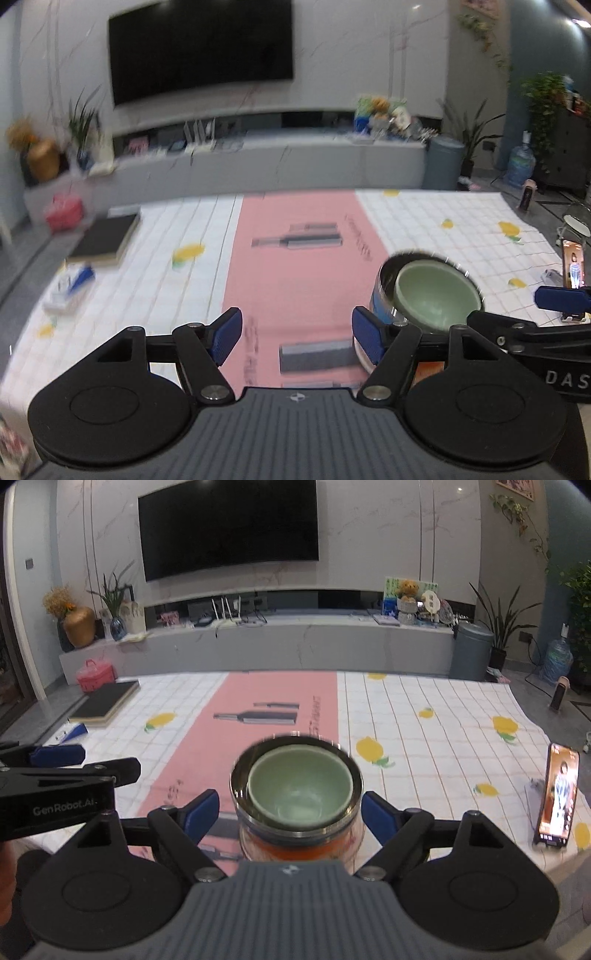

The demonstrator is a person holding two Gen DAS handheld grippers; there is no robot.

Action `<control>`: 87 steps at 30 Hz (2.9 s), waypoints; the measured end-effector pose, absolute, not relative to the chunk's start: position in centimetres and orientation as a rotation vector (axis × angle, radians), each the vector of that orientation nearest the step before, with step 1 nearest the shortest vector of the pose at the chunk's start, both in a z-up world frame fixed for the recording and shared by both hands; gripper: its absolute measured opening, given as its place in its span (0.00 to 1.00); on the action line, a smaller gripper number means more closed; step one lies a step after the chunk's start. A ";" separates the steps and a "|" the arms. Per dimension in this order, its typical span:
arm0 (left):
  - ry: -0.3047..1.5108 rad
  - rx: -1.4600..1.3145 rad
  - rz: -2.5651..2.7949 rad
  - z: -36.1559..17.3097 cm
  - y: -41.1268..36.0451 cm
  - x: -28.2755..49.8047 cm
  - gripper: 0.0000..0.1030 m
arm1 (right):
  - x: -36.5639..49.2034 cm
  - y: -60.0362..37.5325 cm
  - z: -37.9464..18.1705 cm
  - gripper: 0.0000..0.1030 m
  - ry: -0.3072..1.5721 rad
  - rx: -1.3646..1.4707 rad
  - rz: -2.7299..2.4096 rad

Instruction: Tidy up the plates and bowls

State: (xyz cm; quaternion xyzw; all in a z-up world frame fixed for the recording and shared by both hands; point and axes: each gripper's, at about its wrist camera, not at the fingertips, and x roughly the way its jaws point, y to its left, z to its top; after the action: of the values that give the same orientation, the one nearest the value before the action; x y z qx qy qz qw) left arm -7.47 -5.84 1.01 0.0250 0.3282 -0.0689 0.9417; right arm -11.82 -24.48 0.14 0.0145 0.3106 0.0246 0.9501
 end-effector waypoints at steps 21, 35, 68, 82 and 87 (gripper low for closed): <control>0.918 0.122 -0.133 -3.9 -6.6 -8.0 0.78 | -11.8 -24.3 -5.1 0.80 0.873 0.042 -0.009; 0.915 0.128 -0.130 -3.7 -6.7 -7.8 0.78 | -11.9 -24.6 -4.8 0.80 0.853 0.041 -0.011; 0.919 0.114 -0.123 -3.7 -6.1 -8.1 0.78 | -12.0 -24.2 -4.4 0.80 0.828 0.033 0.002; 0.913 0.100 -0.113 -3.7 -5.7 -8.3 0.78 | -12.1 -23.9 -4.4 0.80 0.829 0.030 0.009; 0.911 0.093 -0.120 -3.7 -5.7 -8.3 0.78 | -12.0 -23.9 -4.4 0.80 0.830 0.030 0.010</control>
State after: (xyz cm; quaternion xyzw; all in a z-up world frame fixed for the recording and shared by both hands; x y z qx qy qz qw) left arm -8.32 -5.70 -3.67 0.0447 0.4396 -0.0579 0.8952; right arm -12.05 -23.94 -4.40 0.0145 0.4032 0.0048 0.9150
